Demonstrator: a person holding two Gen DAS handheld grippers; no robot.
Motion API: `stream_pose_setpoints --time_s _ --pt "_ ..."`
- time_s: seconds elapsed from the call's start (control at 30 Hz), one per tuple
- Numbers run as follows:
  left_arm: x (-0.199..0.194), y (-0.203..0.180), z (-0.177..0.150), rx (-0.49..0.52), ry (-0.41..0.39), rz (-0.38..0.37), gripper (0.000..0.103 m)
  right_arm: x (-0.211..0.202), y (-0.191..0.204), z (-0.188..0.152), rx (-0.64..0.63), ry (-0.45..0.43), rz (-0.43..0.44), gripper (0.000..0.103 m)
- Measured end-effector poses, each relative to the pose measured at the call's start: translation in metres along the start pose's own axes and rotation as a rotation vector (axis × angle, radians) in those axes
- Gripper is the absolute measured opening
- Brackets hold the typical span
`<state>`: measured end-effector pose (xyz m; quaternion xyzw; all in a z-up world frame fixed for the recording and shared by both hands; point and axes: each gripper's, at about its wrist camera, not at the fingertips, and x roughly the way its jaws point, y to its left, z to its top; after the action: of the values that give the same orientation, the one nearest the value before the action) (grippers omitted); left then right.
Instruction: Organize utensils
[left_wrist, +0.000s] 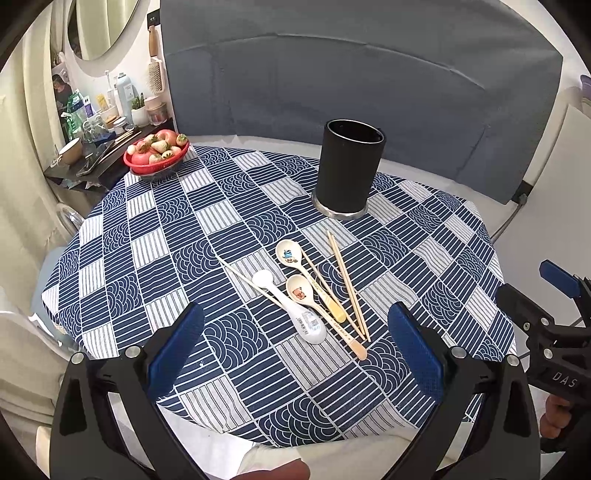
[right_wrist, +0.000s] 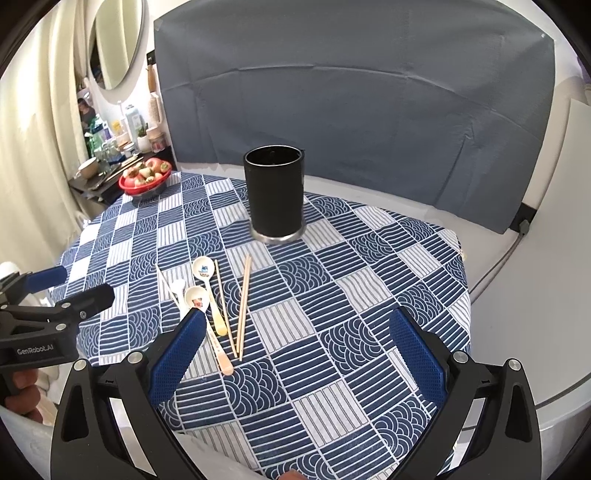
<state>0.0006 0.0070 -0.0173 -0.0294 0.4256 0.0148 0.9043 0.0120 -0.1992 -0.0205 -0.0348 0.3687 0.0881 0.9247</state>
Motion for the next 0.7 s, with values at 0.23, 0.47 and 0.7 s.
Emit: stream_pose_setpoints --time_s 0.23,0.47,0.7 --pt "0.003 0.003 0.002 -0.003 0.012 0.015 0.097 0.002 -0.004 0.008 0.011 -0.015 0.007 0.095" --pt "0.009 0.011 0.008 -0.03 0.029 0.039 0.097 0.017 -0.012 0.018 0.03 0.016 0.014 0.095" --pt "0.024 0.031 0.012 -0.102 0.084 0.061 0.097 0.038 -0.01 0.028 0.006 0.041 -0.006 0.095"
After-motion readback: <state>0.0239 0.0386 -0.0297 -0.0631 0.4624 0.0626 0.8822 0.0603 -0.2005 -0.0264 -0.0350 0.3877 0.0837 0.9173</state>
